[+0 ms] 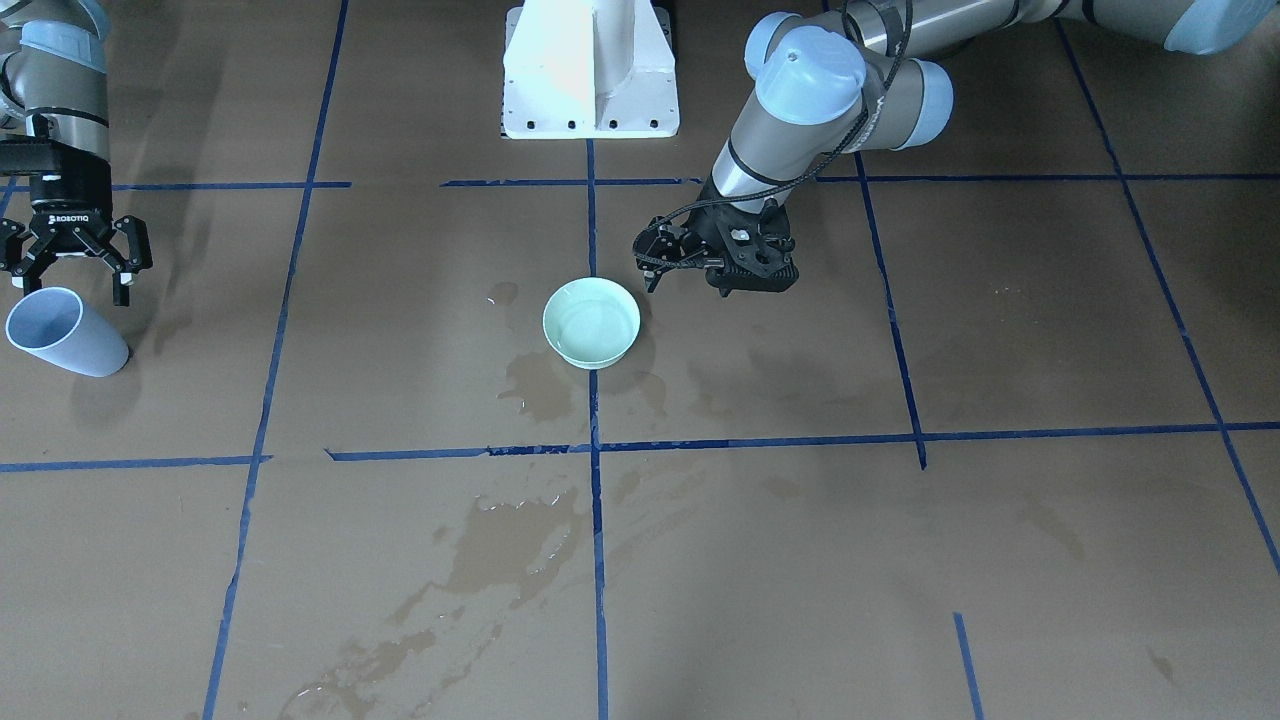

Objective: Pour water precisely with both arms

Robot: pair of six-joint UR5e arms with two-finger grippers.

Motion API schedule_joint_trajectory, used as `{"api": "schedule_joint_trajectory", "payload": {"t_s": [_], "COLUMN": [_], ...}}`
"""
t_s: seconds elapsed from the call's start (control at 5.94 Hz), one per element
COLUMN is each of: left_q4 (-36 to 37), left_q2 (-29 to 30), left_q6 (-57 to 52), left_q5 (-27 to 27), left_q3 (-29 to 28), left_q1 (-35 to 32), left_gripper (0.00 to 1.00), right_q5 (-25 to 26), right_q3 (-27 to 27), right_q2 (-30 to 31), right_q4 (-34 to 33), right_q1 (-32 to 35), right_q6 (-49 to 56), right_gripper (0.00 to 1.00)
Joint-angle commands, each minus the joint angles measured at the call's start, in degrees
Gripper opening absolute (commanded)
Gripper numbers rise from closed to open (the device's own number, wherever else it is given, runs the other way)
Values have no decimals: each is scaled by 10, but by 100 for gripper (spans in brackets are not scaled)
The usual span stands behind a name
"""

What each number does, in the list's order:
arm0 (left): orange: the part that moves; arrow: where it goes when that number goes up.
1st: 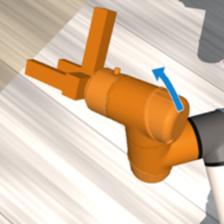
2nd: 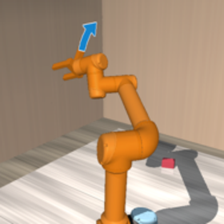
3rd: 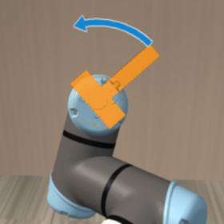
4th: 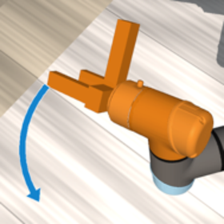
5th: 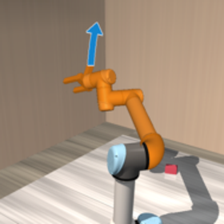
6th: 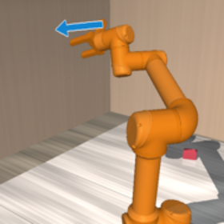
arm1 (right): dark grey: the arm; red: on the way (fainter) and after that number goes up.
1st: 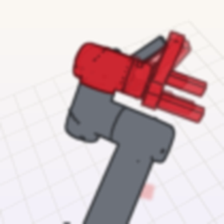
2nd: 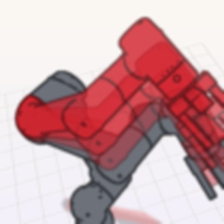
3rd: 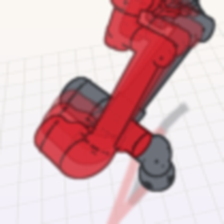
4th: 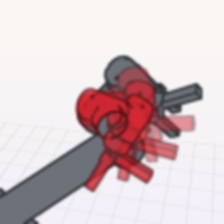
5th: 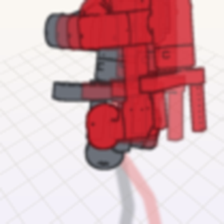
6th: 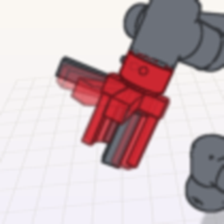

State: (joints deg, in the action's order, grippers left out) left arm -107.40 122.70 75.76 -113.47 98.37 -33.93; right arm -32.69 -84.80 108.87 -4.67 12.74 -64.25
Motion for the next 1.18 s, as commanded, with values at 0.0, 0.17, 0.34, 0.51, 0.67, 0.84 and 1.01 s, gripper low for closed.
{"api": "schedule_joint_trajectory", "payload": {"t_s": [0.0, 0.17, 0.34, 0.51, 0.67, 0.84, 1.01], "left_q4": [0, 0, 0, 0, 0, 0, 0], "left_q2": [0, 0, -1, -1, -1, -1, -2], "left_q6": [1, 0, 0, 1, 1, 1, 2], "left_q5": [0, 0, 0, 11, 15, 15, 16], "left_q3": [2, 3, 3, 4, 5, 7, 9], "left_q1": [0, 0, -1, -1, -1, -1, -1], "left_gripper": [100, 100, 100, 100, 100, 100, 100], "right_q5": [-2, -3, -3, -4, -4, -4, -11], "right_q3": [22, 24, 29, 37, 45, 49, 49], "right_q2": [-22, -23, -23, -23, -23, -22, -23], "right_q4": [11, 12, 12, 18, 24, 25, 24], "right_q1": [0, 0, 0, 1, 1, 3, 13], "right_q6": [7, 7, 8, 8, 8, 8, 8], "right_gripper": [99, 99, 99, 99, 99, 99, 99]}}
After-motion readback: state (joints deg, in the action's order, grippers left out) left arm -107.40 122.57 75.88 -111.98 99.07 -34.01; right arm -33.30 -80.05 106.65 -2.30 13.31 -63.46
